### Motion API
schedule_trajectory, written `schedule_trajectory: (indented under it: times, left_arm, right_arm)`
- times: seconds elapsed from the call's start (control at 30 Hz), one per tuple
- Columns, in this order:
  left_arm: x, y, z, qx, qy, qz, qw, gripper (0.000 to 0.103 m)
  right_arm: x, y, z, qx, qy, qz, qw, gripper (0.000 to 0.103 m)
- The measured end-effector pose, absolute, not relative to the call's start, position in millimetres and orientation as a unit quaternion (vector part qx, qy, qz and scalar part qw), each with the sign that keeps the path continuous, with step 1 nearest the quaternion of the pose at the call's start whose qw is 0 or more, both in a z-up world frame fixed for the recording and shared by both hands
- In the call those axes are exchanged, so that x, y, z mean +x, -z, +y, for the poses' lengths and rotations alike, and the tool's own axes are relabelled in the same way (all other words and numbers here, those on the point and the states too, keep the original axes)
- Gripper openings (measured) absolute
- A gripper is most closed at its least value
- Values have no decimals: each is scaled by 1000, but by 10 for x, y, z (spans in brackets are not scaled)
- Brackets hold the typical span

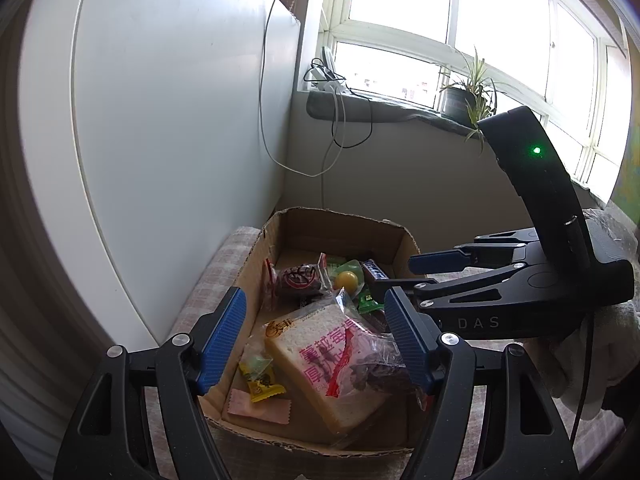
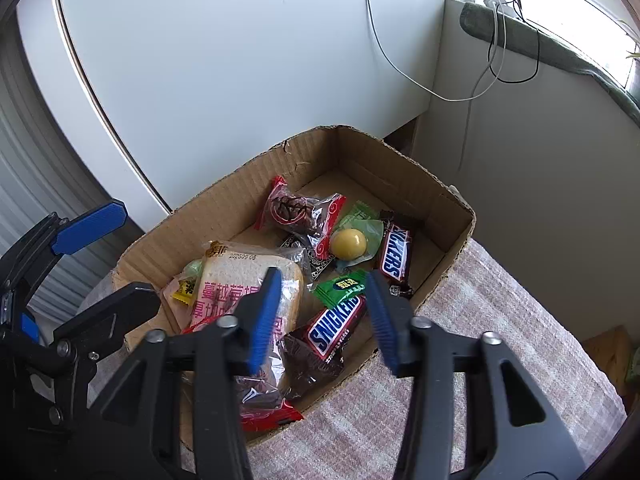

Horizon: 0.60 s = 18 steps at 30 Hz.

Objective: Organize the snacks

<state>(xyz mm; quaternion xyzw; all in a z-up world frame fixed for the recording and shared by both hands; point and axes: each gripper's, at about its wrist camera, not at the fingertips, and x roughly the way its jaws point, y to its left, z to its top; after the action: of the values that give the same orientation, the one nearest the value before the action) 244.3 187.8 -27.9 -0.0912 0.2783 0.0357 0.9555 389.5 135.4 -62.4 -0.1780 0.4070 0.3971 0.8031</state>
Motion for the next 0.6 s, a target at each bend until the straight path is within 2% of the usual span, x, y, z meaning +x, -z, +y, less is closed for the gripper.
schedule_trajectory:
  times: [0.13,0.33,0.47,0.6]
  left_arm:
    - [2453,296,1886,-90,-38,281,955,72]
    - [2455,307,1894,-89,-42,284,954,72]
    - [2452,311,1897,-88,-45,284,954,78]
    - [2436,352,1918,-85,-53,289,952,79]
  right_arm:
    - [3901,632,1356,-177,-396,407,804,71]
    - [3911,686,1313,-171,-391,411,806,82]
    - [3889,676,1268,-176,-380,405,813,83]
    - [3837,656,1179,-175,-374,400,818,83]
